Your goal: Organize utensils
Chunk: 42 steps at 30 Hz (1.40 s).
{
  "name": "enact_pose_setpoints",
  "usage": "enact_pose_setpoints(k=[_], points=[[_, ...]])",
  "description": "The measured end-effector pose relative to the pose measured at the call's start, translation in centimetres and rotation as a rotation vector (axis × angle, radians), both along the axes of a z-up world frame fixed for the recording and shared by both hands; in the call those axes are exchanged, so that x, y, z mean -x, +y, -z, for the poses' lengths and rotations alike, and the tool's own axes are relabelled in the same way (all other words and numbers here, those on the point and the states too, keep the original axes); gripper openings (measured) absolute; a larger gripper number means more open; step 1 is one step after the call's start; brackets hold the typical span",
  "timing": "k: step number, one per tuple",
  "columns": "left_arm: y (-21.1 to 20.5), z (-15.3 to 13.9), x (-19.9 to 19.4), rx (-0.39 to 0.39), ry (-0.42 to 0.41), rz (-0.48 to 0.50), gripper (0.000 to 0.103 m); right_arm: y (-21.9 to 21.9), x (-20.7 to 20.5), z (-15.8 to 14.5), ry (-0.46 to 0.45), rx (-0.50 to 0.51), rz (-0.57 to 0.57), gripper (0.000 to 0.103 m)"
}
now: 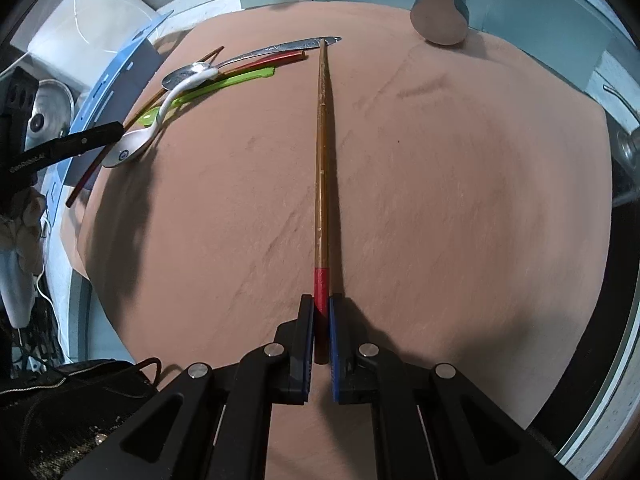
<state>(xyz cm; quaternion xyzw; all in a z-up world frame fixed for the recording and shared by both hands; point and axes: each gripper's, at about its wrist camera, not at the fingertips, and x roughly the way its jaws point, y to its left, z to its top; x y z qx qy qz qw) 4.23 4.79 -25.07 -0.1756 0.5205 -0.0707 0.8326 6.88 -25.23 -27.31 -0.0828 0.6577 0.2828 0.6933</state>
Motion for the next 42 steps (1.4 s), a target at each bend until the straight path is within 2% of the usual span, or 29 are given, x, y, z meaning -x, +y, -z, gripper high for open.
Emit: enact_pose_setpoints(k=[8,16,19,26,32,34,36,42], points=[[1.1,-0.1,1.3,0.01,-0.004,-0.043,0.006,-0.1,0.5,0.1,0.004,-0.007,0.021,0.006],[-1.2,1.1,3.2,0.053,0.02,-0.029,0.006,0.8,0.7,0.4,0.033,-0.022,0.016,0.006],[-2.3,1.7,3.4,0.043,0.029,-0.013,0.006,1.1,0.8,0.4,0.038,-0.021,0.017,0.006],[-5.3,3.2,3.6,0.071,0.055,0.032,0.007,1.0,1.0,0.5,0.07,-0.032,0.037,0.006],[-7.3,3.5,2.9,0.082,0.06,0.081,0.015,0.7,1.3,0.7,0.104,-0.054,0.058,0.006],[-7.6,3.2,2.9,0.091,0.054,0.108,0.015,0.8,1.4,0.8,0.133,-0.09,0.06,0.007],[-7.8,2.5,2.9,0.074,0.043,0.132,0.015,1.0,1.7,0.9,0.153,-0.117,0.056,0.008],[-7.0,-0.5,1.8,-0.096,-0.02,0.237,0.015,1.3,2.3,-0.5,0.106,-0.125,0.038,0.011]])
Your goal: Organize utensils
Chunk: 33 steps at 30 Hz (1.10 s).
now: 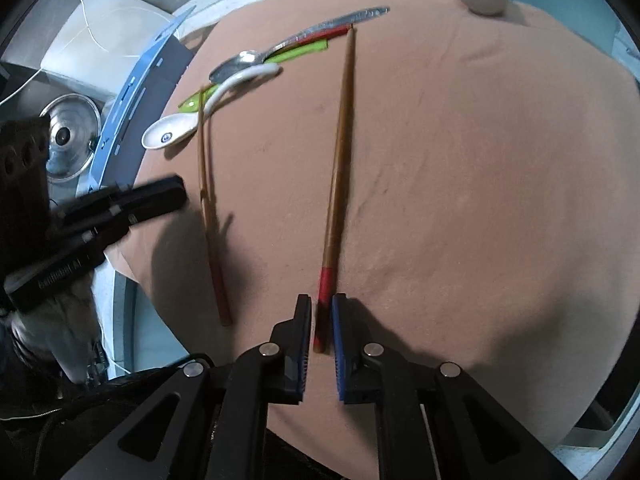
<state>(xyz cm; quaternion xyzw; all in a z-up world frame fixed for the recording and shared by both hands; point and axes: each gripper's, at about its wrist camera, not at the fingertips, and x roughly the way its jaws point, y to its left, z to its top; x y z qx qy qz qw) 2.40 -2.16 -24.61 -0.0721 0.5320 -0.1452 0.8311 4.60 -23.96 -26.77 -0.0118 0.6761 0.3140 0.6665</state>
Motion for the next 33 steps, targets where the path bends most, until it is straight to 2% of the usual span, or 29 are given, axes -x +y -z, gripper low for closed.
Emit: enact_pose_setpoints(k=[6,9,13,19,22,25,28,33], points=[[-0.4,-2.5,-3.3,-0.139,-0.048,0.141,0.015,-1.3,0.3,-2.0,-0.046,-0.05,0.042,0.014],[-2.2,-3.1,-4.5,-0.194,-0.057,0.288,0.015,-1.4,1.1,-2.6,-0.037,-0.096,0.078,0.014],[-4.4,-2.8,-6.4,-0.242,-0.033,0.455,0.019,-1.4,3.0,-3.7,-0.089,-0.129,0.112,0.016],[-8.5,-2.6,-8.2,-0.299,-0.07,0.706,0.019,-1.3,5.0,-2.9,-0.056,-0.181,0.242,0.019],[-11.0,-2.1,-9.2,-0.329,-0.078,0.826,0.019,-0.7,6.1,-2.9,-0.068,-0.191,0.28,0.019],[-13.0,-1.0,-10.7,-0.339,-0.061,0.894,0.019,1.4,6.8,-3.2,-0.114,-0.176,0.26,0.019],[-14.1,0.2,-12.0,-0.312,-0.013,0.925,0.019,3.8,7.2,-3.1,-0.173,-0.108,0.199,0.019],[-14.9,2.3,-12.4,-0.338,0.043,0.969,0.019,6.4,6.7,-1.4,-0.182,-0.013,0.107,0.019]])
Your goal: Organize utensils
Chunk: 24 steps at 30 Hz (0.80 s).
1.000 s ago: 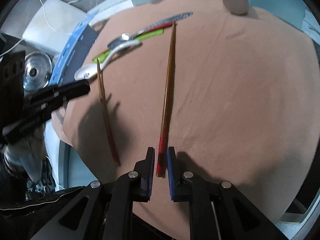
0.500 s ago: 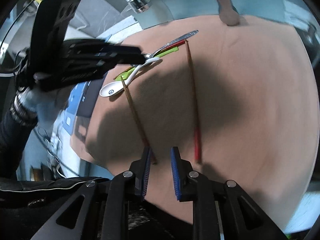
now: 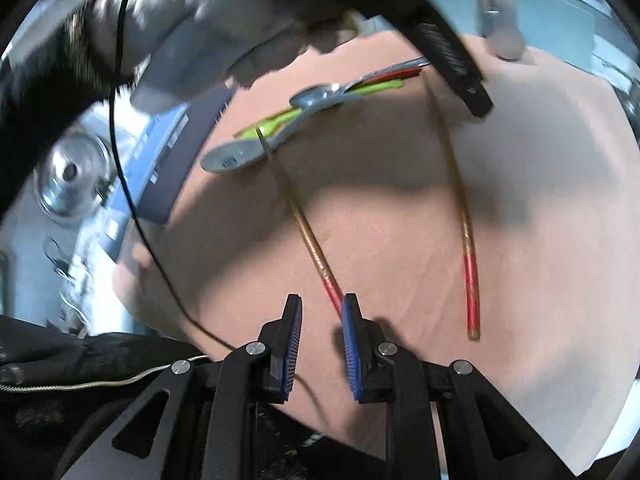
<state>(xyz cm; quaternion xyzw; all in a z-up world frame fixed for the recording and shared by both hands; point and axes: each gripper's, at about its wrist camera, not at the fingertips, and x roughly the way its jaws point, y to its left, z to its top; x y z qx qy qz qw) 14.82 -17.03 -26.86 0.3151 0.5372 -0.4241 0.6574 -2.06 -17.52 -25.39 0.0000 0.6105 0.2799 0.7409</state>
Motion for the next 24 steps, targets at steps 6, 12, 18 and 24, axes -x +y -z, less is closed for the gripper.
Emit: enact_pose_setpoints(k=[6,12,18,24], points=[[0.8,0.9,0.3,-0.032,0.037,0.023,0.019,2.1,-0.1,1.1,-0.012,0.109,-0.103,0.019],[2.1,0.7,0.6,-0.035,0.045,0.051,0.019,3.7,0.0,1.7,-0.046,0.174,-0.179,0.019],[2.8,0.4,0.9,-0.07,0.026,0.121,0.019,4.1,0.0,1.7,-0.074,0.199,-0.199,0.012],[2.5,1.2,1.1,-0.1,0.032,0.142,0.019,2.6,-0.3,1.7,-0.057,0.198,-0.174,0.007]])
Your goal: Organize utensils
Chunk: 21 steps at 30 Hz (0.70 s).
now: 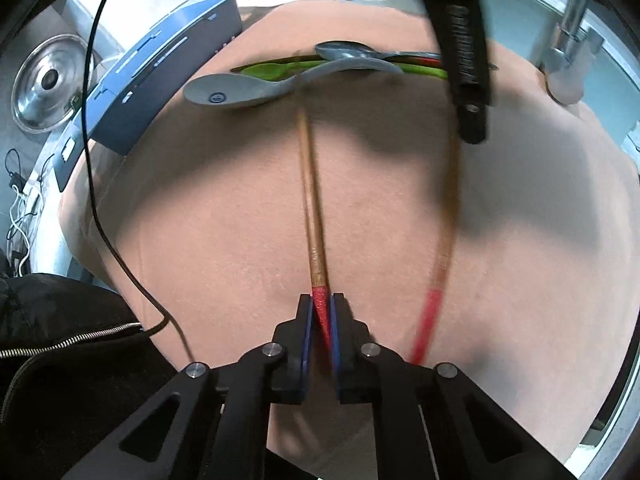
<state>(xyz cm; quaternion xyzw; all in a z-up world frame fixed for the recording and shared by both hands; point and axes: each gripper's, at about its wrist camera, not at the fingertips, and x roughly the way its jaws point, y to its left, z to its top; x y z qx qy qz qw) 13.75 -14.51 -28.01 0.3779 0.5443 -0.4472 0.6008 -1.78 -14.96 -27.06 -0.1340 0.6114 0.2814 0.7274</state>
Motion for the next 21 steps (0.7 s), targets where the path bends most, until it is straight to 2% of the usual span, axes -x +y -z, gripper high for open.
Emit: enact_pose_setpoints(k=[6,11,16,21], points=[[0.2,-1.1,-0.4,0.015,-0.004,0.004,0.019,-1.4,0.0,-0.2,-0.007,0.028,-0.003,0.007],[-0.2,-1.6,1.1,-0.009,-0.04,0.106,0.019,-3.8,-0.4,-0.4,0.0,0.049,0.017,0.006],[-1.4,-0.3,2.6,-0.069,-0.063,0.219,0.019,-5.5,-0.8,-0.5,0.01,0.069,0.024,0.006],[-2.8,-0.3,1.9,-0.061,-0.053,0.237,0.019,-5.9,-0.9,-0.6,0.019,0.069,0.029,0.006]])
